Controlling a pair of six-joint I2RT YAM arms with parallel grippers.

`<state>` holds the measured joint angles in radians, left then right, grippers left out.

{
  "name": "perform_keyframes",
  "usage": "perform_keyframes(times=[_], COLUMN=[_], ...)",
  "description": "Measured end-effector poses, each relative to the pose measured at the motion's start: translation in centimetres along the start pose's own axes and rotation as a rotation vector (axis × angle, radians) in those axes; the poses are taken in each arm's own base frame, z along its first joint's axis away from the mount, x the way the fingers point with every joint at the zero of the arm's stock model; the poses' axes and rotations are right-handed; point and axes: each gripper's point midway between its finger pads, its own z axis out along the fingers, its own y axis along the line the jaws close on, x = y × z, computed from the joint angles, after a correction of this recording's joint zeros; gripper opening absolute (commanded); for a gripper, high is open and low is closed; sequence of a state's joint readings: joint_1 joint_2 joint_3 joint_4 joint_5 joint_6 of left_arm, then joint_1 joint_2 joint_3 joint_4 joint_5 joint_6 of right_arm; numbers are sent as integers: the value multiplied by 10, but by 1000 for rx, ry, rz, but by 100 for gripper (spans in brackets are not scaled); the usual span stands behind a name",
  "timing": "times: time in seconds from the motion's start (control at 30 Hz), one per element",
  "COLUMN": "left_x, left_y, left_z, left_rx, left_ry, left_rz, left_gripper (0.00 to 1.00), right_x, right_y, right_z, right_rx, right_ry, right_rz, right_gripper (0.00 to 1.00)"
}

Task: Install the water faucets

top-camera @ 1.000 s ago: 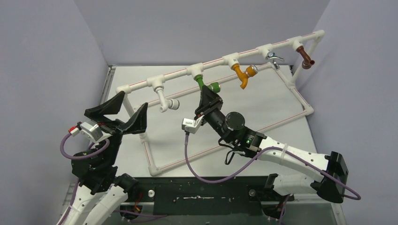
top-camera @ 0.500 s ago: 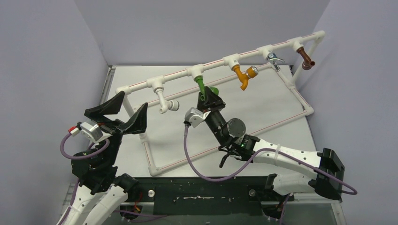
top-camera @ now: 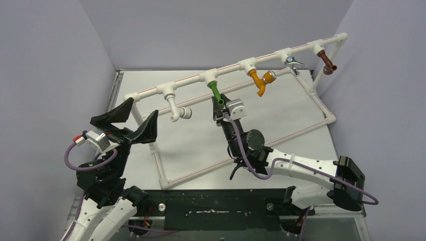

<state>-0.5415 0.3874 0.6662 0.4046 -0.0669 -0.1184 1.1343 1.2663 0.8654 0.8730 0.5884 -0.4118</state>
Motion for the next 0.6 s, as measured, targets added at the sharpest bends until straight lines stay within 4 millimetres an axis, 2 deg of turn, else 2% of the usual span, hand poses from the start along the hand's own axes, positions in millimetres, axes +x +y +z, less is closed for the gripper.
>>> perform_keyframes(times=[0.6], left_x=[0], left_y=[0], left_z=[0], left_rx=[1], left_ry=[0], left_rz=[0], left_gripper=[94], right_x=[6], right_y=[-4], right_z=[5], right_rx=[250], right_ry=[30], right_rz=[970], right_gripper=[0])
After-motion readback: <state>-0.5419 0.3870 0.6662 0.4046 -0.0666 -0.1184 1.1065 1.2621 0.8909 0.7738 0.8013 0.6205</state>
